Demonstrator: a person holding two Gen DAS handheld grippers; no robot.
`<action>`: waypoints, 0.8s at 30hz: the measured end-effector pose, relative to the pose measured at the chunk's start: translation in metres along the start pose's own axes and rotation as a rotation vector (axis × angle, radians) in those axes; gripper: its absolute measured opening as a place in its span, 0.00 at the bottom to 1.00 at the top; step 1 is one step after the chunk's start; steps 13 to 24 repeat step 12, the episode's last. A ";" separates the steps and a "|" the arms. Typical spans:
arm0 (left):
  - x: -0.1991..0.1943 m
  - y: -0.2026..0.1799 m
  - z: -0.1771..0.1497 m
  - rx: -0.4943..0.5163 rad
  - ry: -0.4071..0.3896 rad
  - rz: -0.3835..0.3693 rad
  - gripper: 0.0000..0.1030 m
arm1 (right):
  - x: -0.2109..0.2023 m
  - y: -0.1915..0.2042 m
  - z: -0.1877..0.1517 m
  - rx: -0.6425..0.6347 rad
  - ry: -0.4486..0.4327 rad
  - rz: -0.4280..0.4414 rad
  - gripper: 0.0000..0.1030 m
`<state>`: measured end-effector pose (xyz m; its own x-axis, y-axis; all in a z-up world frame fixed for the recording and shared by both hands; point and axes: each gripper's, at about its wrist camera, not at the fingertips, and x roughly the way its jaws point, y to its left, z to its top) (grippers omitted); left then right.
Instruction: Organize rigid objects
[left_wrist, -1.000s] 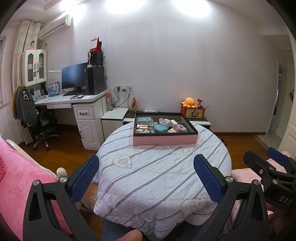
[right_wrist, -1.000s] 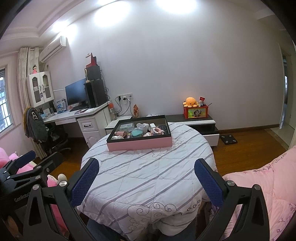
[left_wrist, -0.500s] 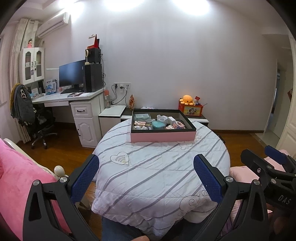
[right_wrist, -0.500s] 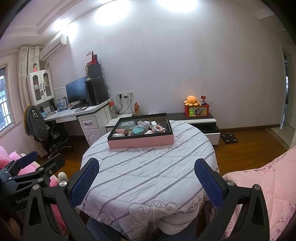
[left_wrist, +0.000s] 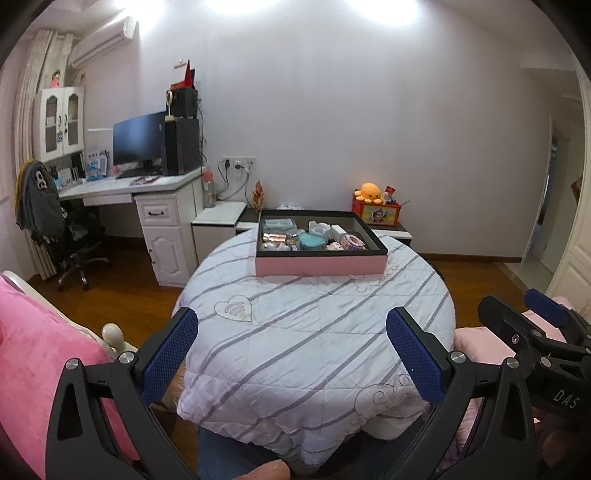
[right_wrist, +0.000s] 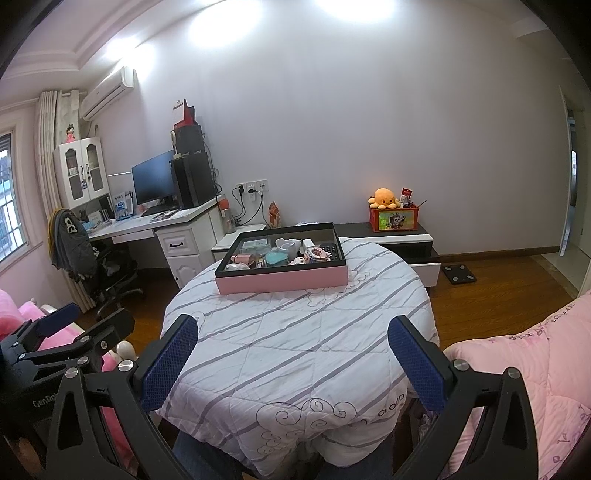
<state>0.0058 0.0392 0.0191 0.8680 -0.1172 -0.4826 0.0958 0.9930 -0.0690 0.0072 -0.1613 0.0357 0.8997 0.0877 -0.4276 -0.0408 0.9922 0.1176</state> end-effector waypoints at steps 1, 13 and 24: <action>0.001 0.001 0.000 -0.003 0.004 -0.004 1.00 | 0.000 0.000 0.000 0.000 -0.001 0.000 1.00; -0.004 0.006 0.000 -0.006 -0.030 0.018 1.00 | 0.001 0.000 -0.001 -0.001 0.003 0.000 1.00; -0.004 0.006 0.000 -0.006 -0.030 0.018 1.00 | 0.001 0.000 -0.001 -0.001 0.003 0.000 1.00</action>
